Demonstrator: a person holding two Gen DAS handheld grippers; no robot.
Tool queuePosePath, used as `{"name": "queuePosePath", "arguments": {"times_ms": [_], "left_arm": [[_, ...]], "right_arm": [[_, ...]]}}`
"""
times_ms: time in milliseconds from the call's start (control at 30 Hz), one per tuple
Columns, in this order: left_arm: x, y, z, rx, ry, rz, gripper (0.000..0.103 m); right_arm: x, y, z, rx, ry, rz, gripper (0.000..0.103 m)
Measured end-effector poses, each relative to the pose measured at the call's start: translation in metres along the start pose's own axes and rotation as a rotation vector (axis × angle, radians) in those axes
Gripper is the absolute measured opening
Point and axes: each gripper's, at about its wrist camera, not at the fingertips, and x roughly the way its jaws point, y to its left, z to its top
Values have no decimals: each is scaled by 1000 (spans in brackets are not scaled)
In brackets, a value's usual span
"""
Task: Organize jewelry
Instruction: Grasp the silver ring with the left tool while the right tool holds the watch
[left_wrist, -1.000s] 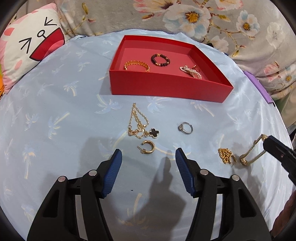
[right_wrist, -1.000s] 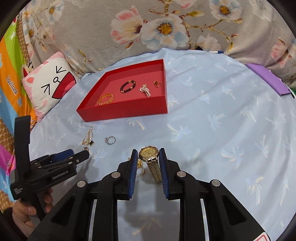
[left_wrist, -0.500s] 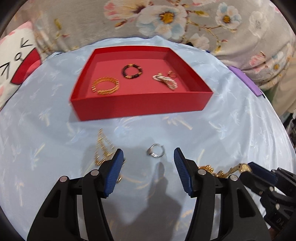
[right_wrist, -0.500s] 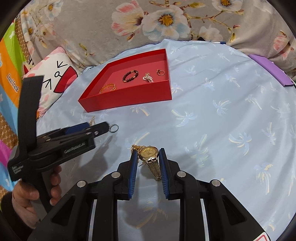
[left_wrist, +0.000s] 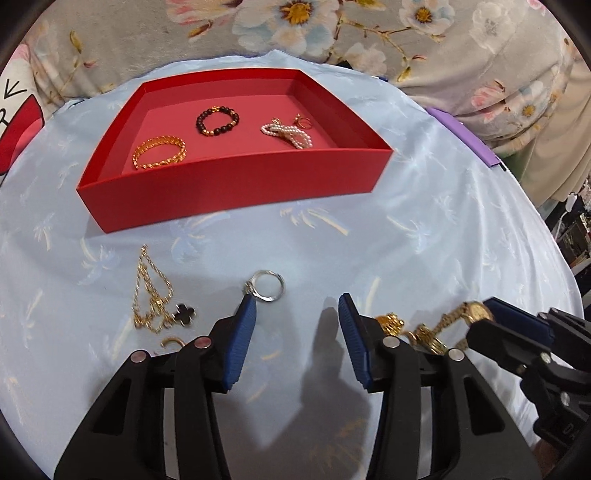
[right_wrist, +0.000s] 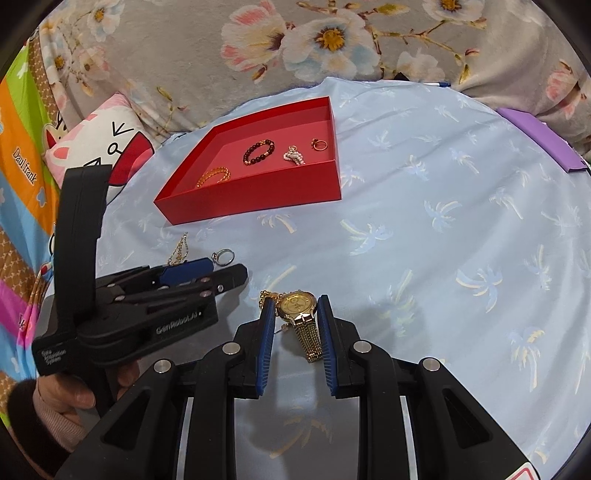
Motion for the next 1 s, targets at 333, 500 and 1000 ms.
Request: {"name": "queuePosePath", "arguments": {"times_ms": [333,500,1000], "left_arm": [[2,24,11,-72,-8,1,41],[12,16,21,6,-2,-36,39],[4,-9,0,27,26,-61,14]], "right_arm": [[-2,-2,-1,2,-6,3,22],[-3,-2,-1,5,-5,7,22],[-5,-3,-2,11,-5,7,22]]}}
